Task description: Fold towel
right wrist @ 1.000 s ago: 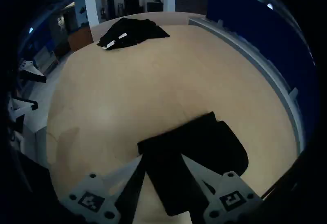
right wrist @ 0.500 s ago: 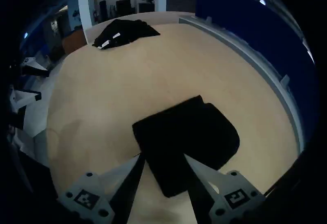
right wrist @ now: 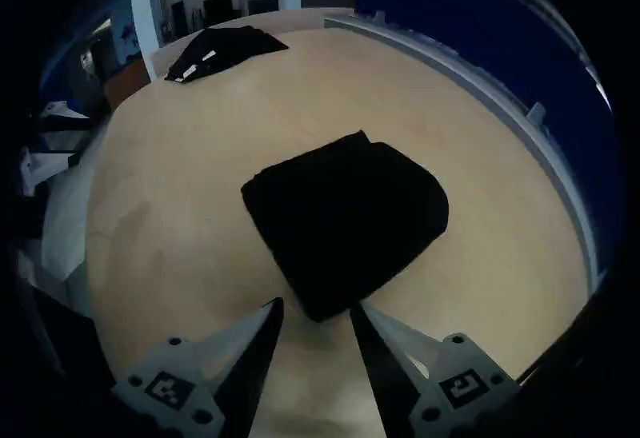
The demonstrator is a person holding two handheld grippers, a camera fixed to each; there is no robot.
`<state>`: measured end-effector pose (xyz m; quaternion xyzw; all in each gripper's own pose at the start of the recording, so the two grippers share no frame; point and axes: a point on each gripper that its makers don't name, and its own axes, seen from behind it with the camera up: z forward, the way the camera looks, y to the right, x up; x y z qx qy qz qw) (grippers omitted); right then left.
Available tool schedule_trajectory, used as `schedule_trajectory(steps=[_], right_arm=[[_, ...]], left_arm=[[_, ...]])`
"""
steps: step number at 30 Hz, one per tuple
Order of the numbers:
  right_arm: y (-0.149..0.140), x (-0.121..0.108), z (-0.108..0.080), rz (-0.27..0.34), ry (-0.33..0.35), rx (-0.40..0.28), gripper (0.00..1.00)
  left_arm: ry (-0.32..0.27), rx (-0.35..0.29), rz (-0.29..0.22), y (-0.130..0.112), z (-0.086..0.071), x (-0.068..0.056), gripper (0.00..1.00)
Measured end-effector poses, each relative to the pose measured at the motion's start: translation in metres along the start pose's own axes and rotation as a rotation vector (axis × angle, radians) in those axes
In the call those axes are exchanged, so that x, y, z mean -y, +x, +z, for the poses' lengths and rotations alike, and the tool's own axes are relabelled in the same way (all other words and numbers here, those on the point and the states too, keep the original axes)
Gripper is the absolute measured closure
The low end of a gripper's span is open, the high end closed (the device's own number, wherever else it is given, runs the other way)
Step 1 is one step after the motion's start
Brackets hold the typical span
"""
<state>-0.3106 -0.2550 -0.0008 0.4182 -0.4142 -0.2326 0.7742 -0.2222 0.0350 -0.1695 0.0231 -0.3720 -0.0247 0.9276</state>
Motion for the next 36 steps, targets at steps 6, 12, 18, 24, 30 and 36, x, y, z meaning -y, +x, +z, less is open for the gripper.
schedule_trajectory(steps=[6,12,18,24,30,36], right_arm=[[-0.008,-0.001,0.003,0.005,-0.008,0.014,0.4],[-0.013,-0.004,0.009,0.024,-0.026,0.027,0.59],[-0.013,-0.002,0.013,0.045,-0.025,0.022,0.8],[-0.012,-0.001,0.014,0.046,-0.024,0.014,0.9],[-0.005,-0.004,0.01,0.056,-0.022,-0.005,0.92],[0.017,-0.011,-0.006,0.048,-0.037,-0.049,0.92]], left_arm=[[-0.001,-0.003,0.003,0.002,-0.002,-0.001,0.12],[0.001,-0.006,0.0,0.004,-0.006,0.0,0.12],[0.003,-0.008,0.004,0.005,-0.007,0.001,0.12],[0.0,-0.008,0.006,0.004,-0.007,0.0,0.12],[-0.005,-0.008,0.012,0.005,-0.008,-0.002,0.12],[-0.014,-0.014,0.02,0.008,-0.007,-0.004,0.12]])
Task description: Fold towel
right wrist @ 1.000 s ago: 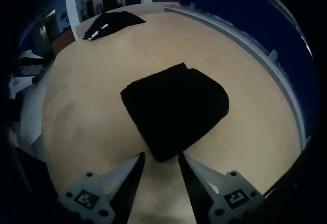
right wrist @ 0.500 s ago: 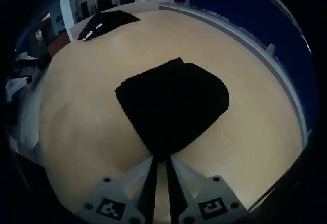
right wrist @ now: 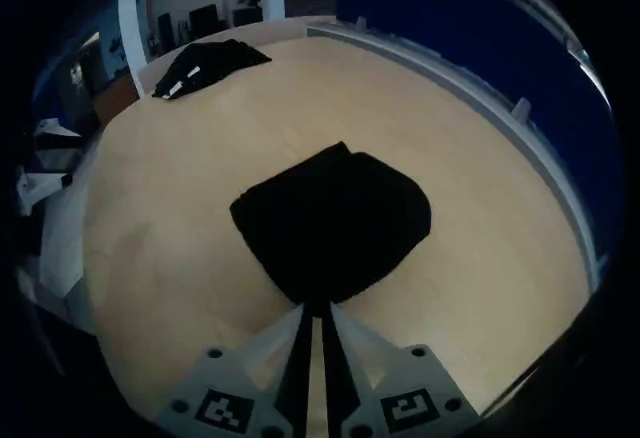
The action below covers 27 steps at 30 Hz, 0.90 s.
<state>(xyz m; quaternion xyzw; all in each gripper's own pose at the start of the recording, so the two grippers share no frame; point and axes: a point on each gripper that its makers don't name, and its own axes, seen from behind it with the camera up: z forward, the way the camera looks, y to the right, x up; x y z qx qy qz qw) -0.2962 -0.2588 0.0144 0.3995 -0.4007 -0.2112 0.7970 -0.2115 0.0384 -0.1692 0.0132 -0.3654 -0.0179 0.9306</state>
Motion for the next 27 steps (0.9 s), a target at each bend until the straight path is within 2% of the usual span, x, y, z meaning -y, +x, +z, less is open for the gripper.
schedule_trajectory(steps=[7,17,23,27], right_arm=[[0.052,-0.017,-0.027,-0.028,-0.027,-0.071,0.92],[0.119,-0.042,-0.078,-0.053,-0.075,-0.163,0.92],[0.133,-0.055,-0.103,-0.048,-0.104,-0.192,0.92],[0.13,-0.062,-0.112,-0.045,-0.125,-0.192,0.92]], left_arm=[[-0.011,-0.016,0.012,0.009,0.001,-0.001,0.11],[-0.031,-0.044,0.034,0.025,0.001,-0.007,0.12],[-0.049,-0.055,0.041,0.031,0.002,-0.013,0.12],[-0.06,-0.062,0.045,0.035,0.002,-0.017,0.12]])
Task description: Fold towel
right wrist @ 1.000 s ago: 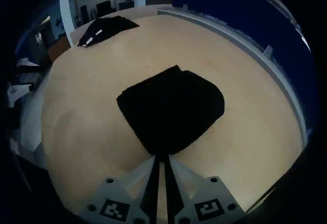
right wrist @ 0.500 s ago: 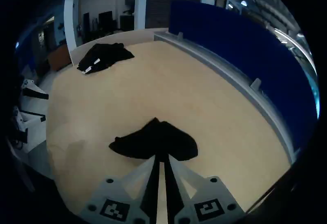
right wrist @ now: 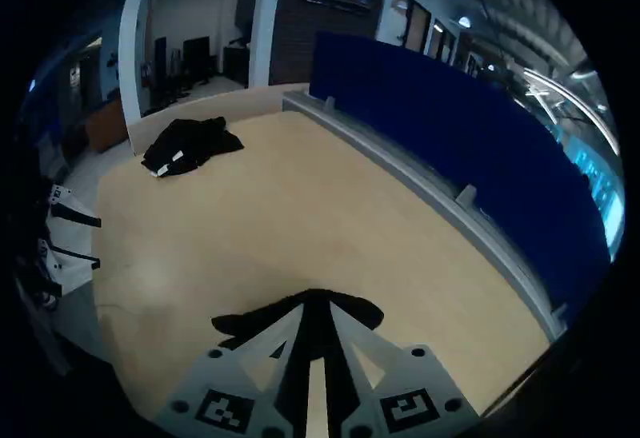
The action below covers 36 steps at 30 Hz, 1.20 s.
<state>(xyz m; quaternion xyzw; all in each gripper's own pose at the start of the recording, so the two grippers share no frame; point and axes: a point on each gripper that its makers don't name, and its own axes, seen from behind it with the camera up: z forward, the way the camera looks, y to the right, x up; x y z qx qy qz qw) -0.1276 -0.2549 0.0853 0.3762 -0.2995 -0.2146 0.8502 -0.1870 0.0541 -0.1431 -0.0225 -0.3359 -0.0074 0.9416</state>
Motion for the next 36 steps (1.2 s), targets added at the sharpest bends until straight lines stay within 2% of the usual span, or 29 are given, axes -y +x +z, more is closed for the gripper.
schedule_trajectory(steps=[10,16,29,36], right_arm=[[-0.013,-0.027,-0.022,0.033,-0.046,-0.008,0.92],[-0.028,-0.051,-0.04,0.065,-0.075,-0.006,0.92],[-0.086,-0.129,-0.093,0.121,-0.177,0.045,0.92],[-0.122,-0.174,-0.121,0.14,-0.235,0.08,0.92]], left_arm=[[-0.019,-0.008,0.022,0.007,0.002,-0.007,0.12],[-0.03,-0.006,0.03,0.01,0.007,-0.01,0.11],[-0.042,-0.003,0.042,0.021,0.018,-0.013,0.12],[-0.049,0.002,0.043,0.026,0.022,-0.019,0.12]])
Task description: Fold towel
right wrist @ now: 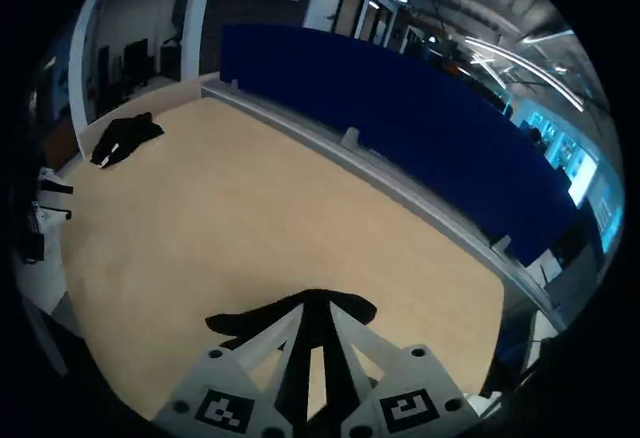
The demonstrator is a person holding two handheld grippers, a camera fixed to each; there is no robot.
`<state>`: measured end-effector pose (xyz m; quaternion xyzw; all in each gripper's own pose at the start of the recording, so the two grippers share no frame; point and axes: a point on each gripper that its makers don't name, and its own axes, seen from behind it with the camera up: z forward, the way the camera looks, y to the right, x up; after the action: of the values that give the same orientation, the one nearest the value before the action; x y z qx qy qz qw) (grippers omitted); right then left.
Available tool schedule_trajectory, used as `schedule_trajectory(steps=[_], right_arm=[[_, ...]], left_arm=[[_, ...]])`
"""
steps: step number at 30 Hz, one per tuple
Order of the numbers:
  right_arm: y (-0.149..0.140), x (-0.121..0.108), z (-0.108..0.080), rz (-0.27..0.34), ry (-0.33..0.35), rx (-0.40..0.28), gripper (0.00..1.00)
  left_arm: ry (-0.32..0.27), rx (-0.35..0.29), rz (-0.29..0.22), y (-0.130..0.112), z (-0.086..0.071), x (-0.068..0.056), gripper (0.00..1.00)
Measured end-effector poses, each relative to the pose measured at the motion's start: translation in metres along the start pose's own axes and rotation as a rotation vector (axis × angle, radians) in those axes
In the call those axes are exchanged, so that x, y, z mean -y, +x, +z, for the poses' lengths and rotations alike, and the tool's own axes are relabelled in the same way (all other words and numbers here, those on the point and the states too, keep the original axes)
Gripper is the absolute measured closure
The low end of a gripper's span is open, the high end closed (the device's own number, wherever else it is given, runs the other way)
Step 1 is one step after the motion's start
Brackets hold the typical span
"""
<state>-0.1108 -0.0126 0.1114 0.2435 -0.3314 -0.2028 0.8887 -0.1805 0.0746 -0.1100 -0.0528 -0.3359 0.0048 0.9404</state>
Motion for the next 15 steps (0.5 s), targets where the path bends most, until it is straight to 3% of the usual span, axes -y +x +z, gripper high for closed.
schedule_trajectory(steps=[8,15], right_arm=[[-0.032,-0.049,-0.009,0.028,-0.05,0.037,0.92],[-0.053,-0.072,-0.01,0.072,-0.064,0.049,0.92]], left_arm=[[-0.011,0.009,0.001,0.003,0.003,-0.01,0.11],[-0.017,0.013,0.014,0.007,0.005,-0.019,0.12]])
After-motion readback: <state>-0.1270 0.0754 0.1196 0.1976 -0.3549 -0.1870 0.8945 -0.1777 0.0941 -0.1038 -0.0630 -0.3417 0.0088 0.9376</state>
